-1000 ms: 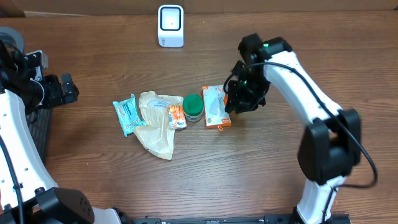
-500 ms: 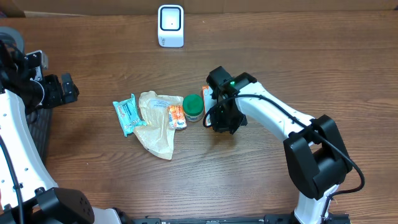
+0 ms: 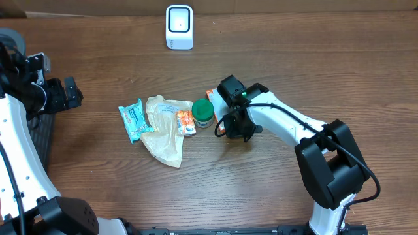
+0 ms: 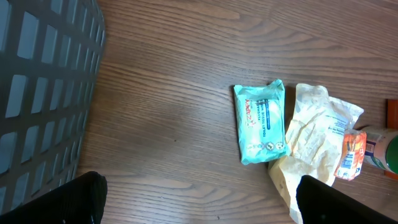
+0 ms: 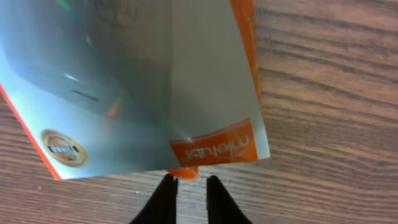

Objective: Scan the item barcode

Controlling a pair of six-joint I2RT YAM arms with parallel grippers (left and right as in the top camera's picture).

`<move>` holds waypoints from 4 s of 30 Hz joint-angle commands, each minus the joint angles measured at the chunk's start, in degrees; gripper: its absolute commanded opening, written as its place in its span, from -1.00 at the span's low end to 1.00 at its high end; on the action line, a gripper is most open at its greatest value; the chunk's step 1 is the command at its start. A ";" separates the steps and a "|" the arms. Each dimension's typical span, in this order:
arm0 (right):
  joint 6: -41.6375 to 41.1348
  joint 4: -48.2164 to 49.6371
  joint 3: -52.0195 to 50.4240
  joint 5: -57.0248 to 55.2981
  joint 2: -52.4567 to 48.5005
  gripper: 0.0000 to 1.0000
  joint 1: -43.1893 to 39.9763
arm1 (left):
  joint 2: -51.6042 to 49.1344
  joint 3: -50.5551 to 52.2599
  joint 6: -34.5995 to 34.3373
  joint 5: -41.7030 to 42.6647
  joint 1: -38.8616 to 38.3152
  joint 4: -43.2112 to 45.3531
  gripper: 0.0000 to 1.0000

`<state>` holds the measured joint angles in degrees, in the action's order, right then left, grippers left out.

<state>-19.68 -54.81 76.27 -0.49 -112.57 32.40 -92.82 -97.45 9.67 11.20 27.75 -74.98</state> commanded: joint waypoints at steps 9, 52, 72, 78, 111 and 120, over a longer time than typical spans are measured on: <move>6.88 5.44 -0.39 -2.45 -1.36 -0.30 0.00 | 0.31 0.07 1.53 0.63 -0.39 0.07 0.99; 0.76 0.02 1.66 1.11 25.27 -0.92 -2.60 | 0.31 0.07 1.51 0.66 -0.39 0.09 0.99; -13.07 -5.40 1.68 4.28 17.73 -0.92 -2.60 | 0.31 0.07 1.51 0.63 -0.39 0.09 0.99; -12.87 4.13 1.70 -1.16 12.44 -0.39 -3.30 | 0.31 0.07 1.53 0.63 -0.39 0.09 0.99; 11.19 -3.72 -10.29 32.02 10.75 0.22 -19.96 | 0.31 0.07 1.51 0.63 -0.39 0.09 0.99; 11.02 5.16 -16.65 31.43 10.75 0.15 -19.74 | 0.31 0.07 1.53 0.63 -0.42 0.07 0.99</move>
<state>-8.99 -50.96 60.60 31.09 -101.58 12.38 -92.82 -97.45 9.67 11.22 27.75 -75.00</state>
